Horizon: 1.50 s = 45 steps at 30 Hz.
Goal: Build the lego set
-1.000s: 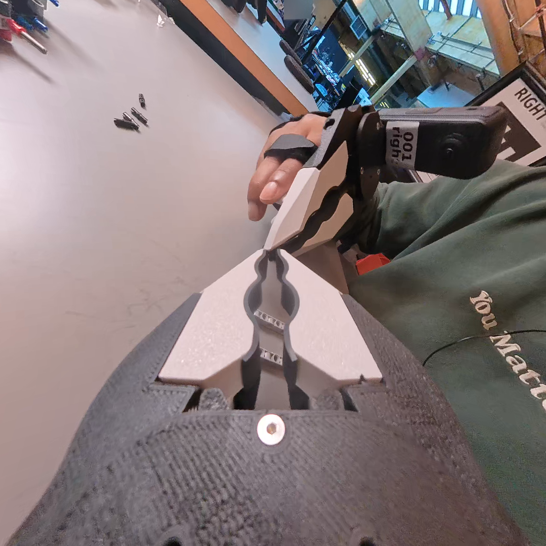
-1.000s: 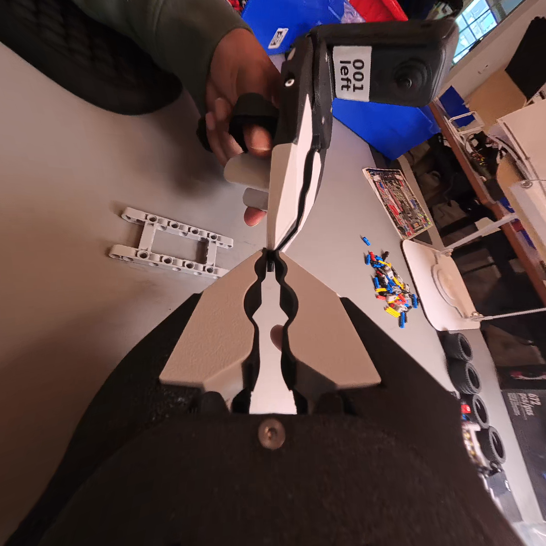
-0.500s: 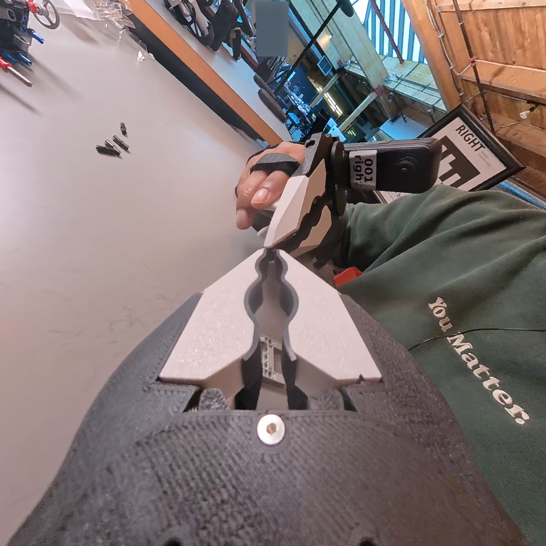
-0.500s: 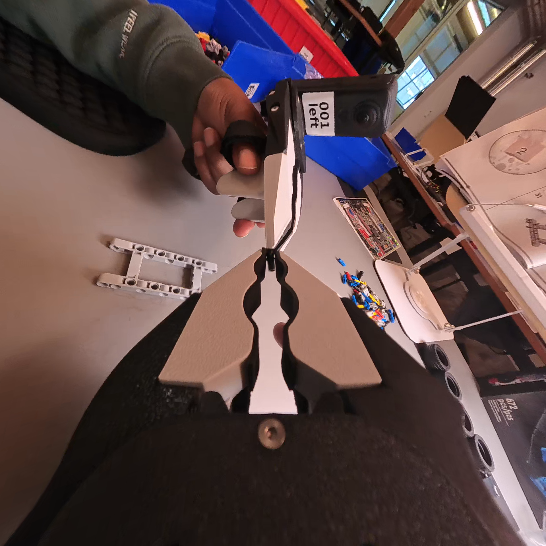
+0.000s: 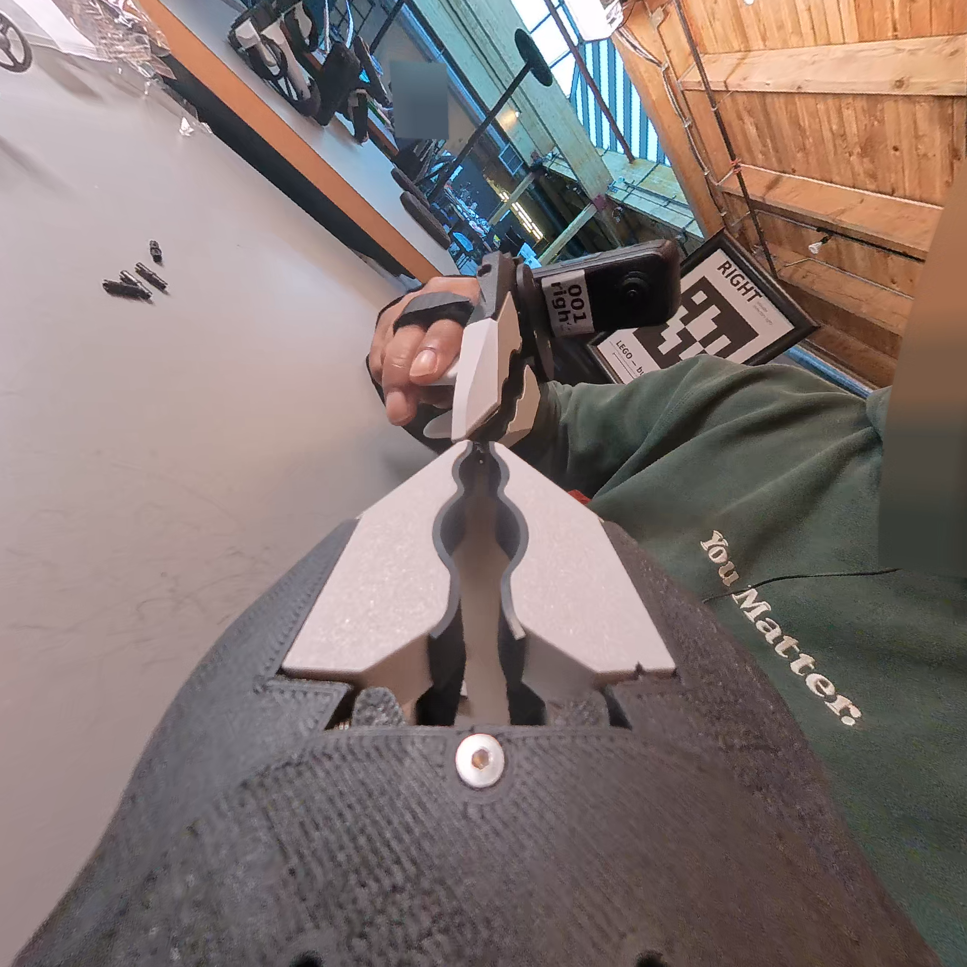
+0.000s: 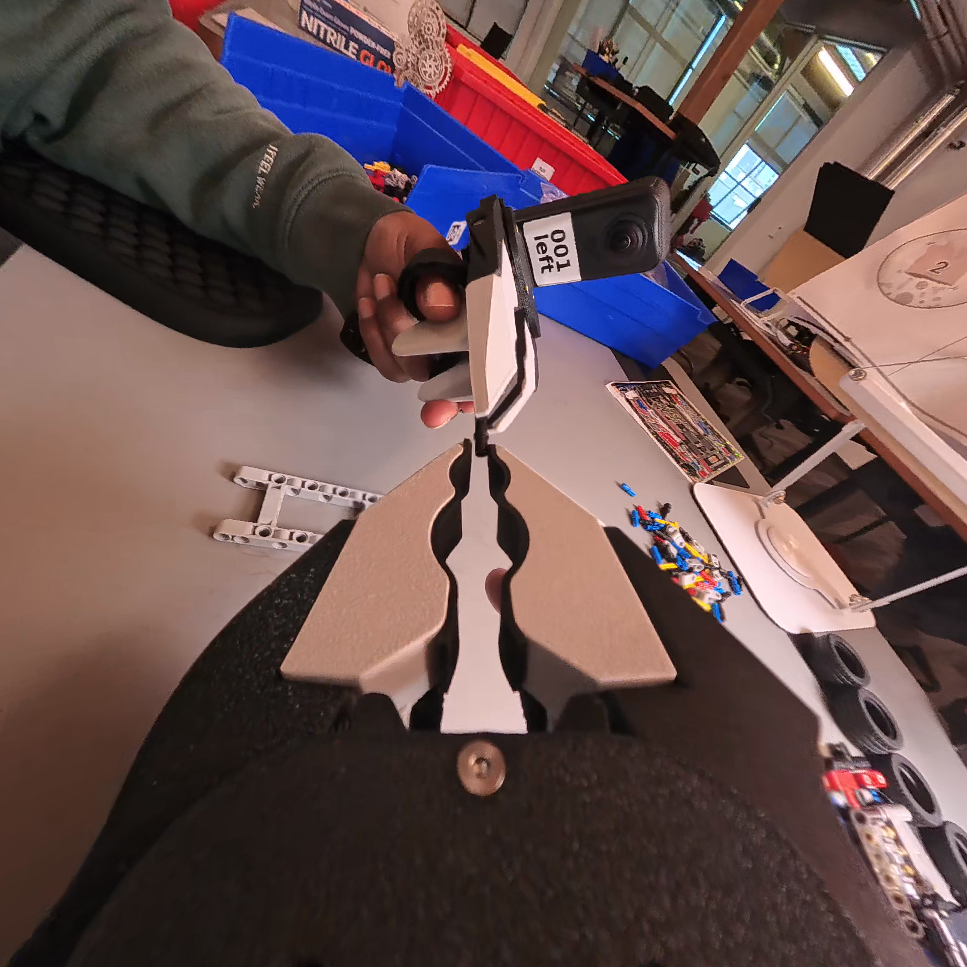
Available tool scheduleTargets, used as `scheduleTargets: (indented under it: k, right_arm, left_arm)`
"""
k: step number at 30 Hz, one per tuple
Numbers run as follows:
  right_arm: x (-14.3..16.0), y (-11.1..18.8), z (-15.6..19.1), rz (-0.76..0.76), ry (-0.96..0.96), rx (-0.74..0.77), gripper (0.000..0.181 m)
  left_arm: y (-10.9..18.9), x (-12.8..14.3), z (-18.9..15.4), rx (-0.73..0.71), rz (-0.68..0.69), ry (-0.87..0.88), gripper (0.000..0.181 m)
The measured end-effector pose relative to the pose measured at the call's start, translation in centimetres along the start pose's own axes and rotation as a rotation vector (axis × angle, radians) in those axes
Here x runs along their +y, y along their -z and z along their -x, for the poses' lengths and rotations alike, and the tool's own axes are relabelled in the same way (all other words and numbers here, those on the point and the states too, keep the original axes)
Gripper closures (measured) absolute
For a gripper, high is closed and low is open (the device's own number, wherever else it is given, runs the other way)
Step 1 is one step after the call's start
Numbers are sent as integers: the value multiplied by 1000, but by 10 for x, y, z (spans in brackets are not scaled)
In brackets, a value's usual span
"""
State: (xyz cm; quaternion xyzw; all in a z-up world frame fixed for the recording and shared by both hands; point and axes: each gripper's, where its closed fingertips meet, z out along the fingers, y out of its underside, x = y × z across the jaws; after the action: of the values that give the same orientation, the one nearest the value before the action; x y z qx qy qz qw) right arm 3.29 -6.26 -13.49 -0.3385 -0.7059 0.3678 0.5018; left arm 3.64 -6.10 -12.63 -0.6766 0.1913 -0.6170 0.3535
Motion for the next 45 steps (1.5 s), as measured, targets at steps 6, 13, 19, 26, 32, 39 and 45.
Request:
scheduleTargets:
  k: [6,13,19,26,32,39,45]
  right_arm:
    - [-8,4,1,-68,-107,-55,179]
    - [-13,9,0,-129,-227,-105,181]
    - [-16,10,-2,-149,-260,-107,181]
    - [-17,9,0,-151,-271,-119,172]
    - [-16,7,4,-143,-276,-133,181]
    - [-17,9,-1,-164,-307,-124,174]
    - [-19,8,-3,-170,-294,-104,167]
  left_arm:
    - [-1,-1,-8,45,-6,-11,181]
    - [2,-6,-14,71,-32,-40,181]
    - [1,-5,-17,77,-29,-64,181]
    - [1,-6,-19,86,-35,-71,181]
    - [0,-5,-20,87,-30,-80,180]
    - [3,-10,-22,98,-56,-85,180]
    - [4,-11,-26,118,-70,-88,180]
